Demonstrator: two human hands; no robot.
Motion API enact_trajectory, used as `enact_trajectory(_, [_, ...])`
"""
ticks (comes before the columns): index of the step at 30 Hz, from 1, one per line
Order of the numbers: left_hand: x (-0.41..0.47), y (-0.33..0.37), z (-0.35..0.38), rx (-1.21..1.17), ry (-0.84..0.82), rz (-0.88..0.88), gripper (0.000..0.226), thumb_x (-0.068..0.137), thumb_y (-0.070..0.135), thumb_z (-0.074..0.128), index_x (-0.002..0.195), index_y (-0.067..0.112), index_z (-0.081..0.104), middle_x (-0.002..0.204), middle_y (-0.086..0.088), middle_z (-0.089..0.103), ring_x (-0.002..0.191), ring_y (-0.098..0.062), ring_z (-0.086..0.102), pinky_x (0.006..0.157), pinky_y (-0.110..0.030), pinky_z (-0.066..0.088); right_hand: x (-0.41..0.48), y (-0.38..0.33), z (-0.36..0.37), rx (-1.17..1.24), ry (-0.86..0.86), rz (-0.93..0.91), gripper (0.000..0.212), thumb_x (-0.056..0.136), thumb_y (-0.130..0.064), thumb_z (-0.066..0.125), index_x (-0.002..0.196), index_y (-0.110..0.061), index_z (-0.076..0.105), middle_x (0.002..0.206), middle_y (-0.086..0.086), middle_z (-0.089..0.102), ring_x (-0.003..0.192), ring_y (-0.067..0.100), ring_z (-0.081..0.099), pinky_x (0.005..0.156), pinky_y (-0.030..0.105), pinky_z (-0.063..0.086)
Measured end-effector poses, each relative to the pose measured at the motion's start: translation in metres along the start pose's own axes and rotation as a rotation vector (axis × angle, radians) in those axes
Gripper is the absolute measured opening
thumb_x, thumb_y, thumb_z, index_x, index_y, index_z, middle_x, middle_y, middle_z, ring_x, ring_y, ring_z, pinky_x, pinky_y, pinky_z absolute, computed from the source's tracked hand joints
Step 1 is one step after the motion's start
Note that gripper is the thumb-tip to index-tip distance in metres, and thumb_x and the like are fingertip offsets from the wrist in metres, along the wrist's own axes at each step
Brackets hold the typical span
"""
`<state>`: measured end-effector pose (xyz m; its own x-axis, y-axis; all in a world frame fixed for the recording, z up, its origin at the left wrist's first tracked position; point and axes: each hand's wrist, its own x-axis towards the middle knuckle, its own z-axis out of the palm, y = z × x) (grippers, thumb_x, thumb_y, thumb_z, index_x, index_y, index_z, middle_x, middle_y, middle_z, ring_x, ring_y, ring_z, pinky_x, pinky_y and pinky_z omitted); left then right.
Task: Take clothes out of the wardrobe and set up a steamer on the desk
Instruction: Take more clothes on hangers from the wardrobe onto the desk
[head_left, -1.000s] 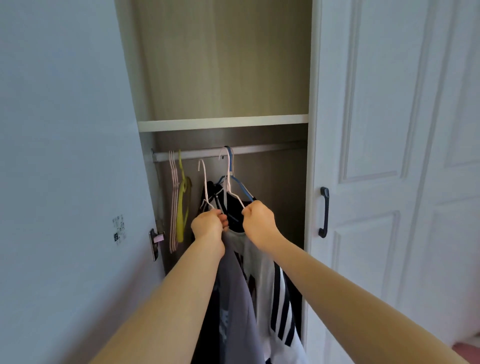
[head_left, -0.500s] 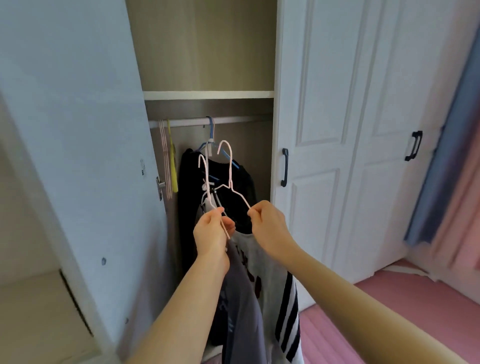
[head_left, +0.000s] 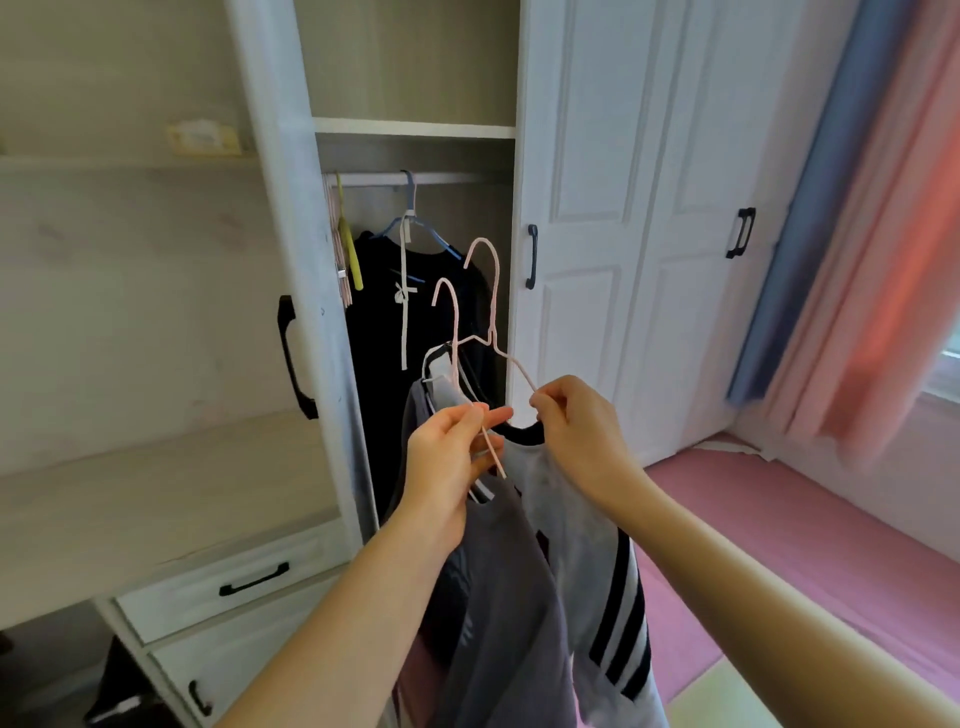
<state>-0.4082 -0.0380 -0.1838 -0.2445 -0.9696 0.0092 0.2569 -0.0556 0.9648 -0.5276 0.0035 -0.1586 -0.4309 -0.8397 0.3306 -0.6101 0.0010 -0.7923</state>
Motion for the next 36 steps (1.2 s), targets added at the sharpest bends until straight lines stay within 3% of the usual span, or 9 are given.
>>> enact_trajectory(4, [-0.059,-0.002,-0.007,0.015,-0.042,-0.002,0.021,0.098,0.02,0.052,0.11,0.007,0.062,0.097,0.003,0.075,0.078,-0.013,0.067,0.074,-0.03,0.056,-0.055,-0.007,-0.017,-0.017,0.0,0.004,0.016,0.099,-0.017,0.042,0.098,-0.013,0.058,0.087,0.0,0.06,0.074,0.009,0.054,0.059,0.017,0.042])
enact_trajectory(9, [-0.132,-0.004,-0.005,0.062,0.04,0.061,0.016,0.097,0.017,0.052,0.106,0.008,0.063,0.092,0.006,0.075,0.077,-0.015,0.068,0.069,-0.025,0.058,-0.114,-0.011,-0.037,-0.016,-0.042,0.007,0.016,0.099,-0.021,0.044,0.099,-0.016,0.058,0.087,-0.001,0.06,0.074,0.009,0.056,0.059,0.016,0.042])
enact_trajectory(20, [-0.223,-0.015,-0.015,-0.204,0.127,0.002,0.026,0.093,0.01,0.056,0.118,0.015,0.056,0.099,-0.004,0.075,0.077,-0.019,0.07,0.067,-0.029,0.057,-0.18,-0.01,-0.07,0.035,-0.259,-0.057,0.014,0.098,-0.024,0.047,0.094,-0.021,0.059,0.086,-0.001,0.064,0.076,0.01,0.059,0.056,0.01,0.043])
enact_trajectory(23, [-0.24,-0.014,-0.02,-0.268,0.137,0.002,0.015,0.092,0.006,0.056,0.106,0.007,0.051,0.101,-0.009,0.074,0.082,-0.027,0.072,0.068,-0.033,0.059,-0.188,-0.008,-0.073,0.05,-0.327,-0.095,0.015,0.098,-0.024,0.047,0.094,-0.019,0.06,0.081,0.0,0.063,0.062,0.008,0.053,0.05,0.008,0.04])
enact_trajectory(29, [-0.27,-0.014,-0.038,-0.291,0.175,0.029,0.01,0.091,0.004,0.055,0.086,0.011,0.049,0.107,-0.012,0.072,0.093,-0.034,0.07,0.079,-0.039,0.058,-0.203,-0.011,-0.067,0.1,-0.472,-0.178,0.015,0.097,-0.024,0.049,0.09,-0.021,0.061,0.076,-0.001,0.062,0.053,0.001,0.048,0.05,0.011,0.04])
enact_trajectory(31, [-0.282,-0.014,-0.048,-0.312,0.213,0.042,0.004,0.09,0.004,0.055,0.094,0.006,0.055,0.109,-0.012,0.072,0.094,-0.032,0.07,0.077,-0.036,0.059,-0.208,-0.017,-0.061,0.115,-0.527,-0.214,0.014,0.097,-0.023,0.049,0.089,-0.02,0.061,0.072,-0.001,0.059,0.05,0.0,0.045,0.047,0.012,0.039])
enact_trajectory(34, [-0.299,-0.011,-0.063,-0.305,0.281,0.083,0.025,0.091,0.004,0.054,0.115,-0.002,0.055,0.112,-0.011,0.07,0.1,-0.03,0.069,0.082,-0.035,0.058,-0.217,-0.028,-0.049,0.149,-0.601,-0.269,0.015,0.097,-0.022,0.05,0.09,-0.015,0.061,0.068,-0.002,0.057,0.047,-0.001,0.045,0.045,0.01,0.036])
enact_trajectory(36, [-0.311,-0.007,-0.074,-0.288,0.336,0.121,0.025,0.091,0.003,0.055,0.115,-0.002,0.057,0.113,-0.011,0.07,0.102,-0.03,0.068,0.087,-0.037,0.056,-0.225,-0.039,-0.039,0.174,-0.642,-0.317,0.015,0.097,-0.021,0.051,0.09,-0.013,0.062,0.066,-0.004,0.055,0.048,-0.002,0.046,0.048,0.008,0.037])
